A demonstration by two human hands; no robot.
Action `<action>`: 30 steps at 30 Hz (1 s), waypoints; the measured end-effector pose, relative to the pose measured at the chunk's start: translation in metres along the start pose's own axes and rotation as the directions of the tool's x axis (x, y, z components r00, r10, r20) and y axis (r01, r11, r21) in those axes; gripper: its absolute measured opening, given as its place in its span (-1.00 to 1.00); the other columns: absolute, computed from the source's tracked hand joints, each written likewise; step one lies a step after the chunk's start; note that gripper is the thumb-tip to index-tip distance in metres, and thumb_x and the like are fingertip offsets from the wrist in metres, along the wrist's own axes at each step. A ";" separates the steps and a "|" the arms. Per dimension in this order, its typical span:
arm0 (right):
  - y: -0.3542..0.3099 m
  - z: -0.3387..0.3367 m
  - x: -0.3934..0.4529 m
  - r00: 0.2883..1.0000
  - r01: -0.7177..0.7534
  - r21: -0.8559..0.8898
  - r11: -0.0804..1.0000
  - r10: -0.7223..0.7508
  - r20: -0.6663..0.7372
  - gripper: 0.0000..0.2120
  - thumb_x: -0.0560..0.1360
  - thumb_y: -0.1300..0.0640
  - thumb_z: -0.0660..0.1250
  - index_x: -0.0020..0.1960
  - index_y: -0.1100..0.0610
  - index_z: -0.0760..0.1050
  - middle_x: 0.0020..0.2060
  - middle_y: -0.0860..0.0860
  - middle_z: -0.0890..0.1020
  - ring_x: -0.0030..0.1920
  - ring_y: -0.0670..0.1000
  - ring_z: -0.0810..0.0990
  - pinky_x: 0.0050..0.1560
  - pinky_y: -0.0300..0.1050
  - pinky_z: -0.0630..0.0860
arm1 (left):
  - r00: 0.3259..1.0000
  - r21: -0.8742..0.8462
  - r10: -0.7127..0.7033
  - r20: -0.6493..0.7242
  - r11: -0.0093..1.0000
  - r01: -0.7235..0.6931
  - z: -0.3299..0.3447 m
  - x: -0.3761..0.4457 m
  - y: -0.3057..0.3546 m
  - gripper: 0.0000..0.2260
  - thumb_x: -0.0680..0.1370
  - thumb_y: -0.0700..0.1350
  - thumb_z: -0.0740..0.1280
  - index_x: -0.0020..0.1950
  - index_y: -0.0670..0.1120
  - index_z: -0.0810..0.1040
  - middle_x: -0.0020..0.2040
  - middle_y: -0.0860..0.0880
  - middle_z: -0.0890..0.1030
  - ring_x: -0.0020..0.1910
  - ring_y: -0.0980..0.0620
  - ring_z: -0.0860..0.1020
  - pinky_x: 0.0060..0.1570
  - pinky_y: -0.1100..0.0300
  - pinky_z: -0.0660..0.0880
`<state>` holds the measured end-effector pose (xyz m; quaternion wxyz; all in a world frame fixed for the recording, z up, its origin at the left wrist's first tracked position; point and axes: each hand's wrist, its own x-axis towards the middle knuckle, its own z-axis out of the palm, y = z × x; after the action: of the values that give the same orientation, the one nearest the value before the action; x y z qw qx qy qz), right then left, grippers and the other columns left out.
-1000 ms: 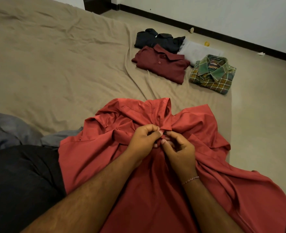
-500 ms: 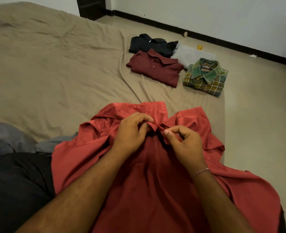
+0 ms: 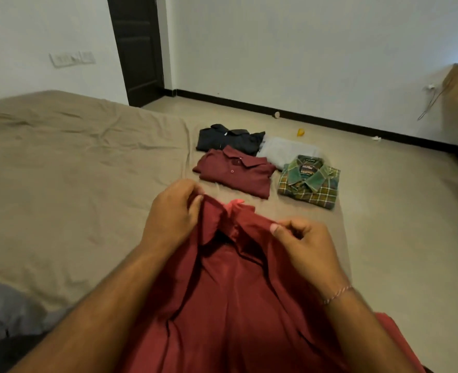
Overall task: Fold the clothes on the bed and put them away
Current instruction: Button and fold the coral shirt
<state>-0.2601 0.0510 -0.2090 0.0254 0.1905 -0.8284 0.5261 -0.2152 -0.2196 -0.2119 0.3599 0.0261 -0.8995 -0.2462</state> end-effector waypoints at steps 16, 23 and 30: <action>0.017 0.051 -0.107 0.918 -0.379 0.656 0.652 0.353 0.179 -0.77 0.54 0.40 0.37 -0.18 0.12 0.58 -0.30 0.02 0.57 -0.28 -0.08 0.47 -0.22 -0.24 0.47 | 0.980 0.017 -0.160 -0.118 0.986 0.163 -0.026 -0.122 0.039 -0.81 0.50 -0.07 0.37 0.07 0.05 0.71 -0.05 0.21 0.68 -0.08 0.15 0.57 0.11 -0.06 0.44; 0.029 0.063 -0.109 0.877 -0.396 0.779 0.487 0.452 0.164 -0.66 0.58 0.40 0.26 -0.25 0.04 0.52 -0.29 0.04 0.46 -0.27 -0.03 0.40 -0.22 -0.15 0.42 | 0.926 -0.244 -0.369 0.079 0.893 0.377 -0.010 -0.164 0.063 -0.79 0.46 -0.09 0.38 0.02 0.07 0.74 -0.13 0.20 0.67 -0.13 0.14 0.62 -0.04 0.09 0.57; 0.039 0.061 -0.105 0.876 -0.367 0.859 0.358 0.443 0.190 -0.92 0.46 0.27 0.29 -0.17 0.14 0.43 -0.26 0.13 0.44 -0.24 0.05 0.44 -0.14 -0.04 0.44 | 0.639 -0.575 -0.648 0.414 0.358 0.736 0.002 -0.164 0.071 -0.76 0.57 -0.37 0.41 0.06 -0.06 0.74 -0.28 0.03 0.61 -0.36 0.12 0.45 -0.31 0.32 0.40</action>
<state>-0.1671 0.0424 -0.2952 -0.1748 -0.0538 -0.4591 0.8694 -0.0862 -0.1202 -0.2842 0.1502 0.2494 -0.6560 -0.6964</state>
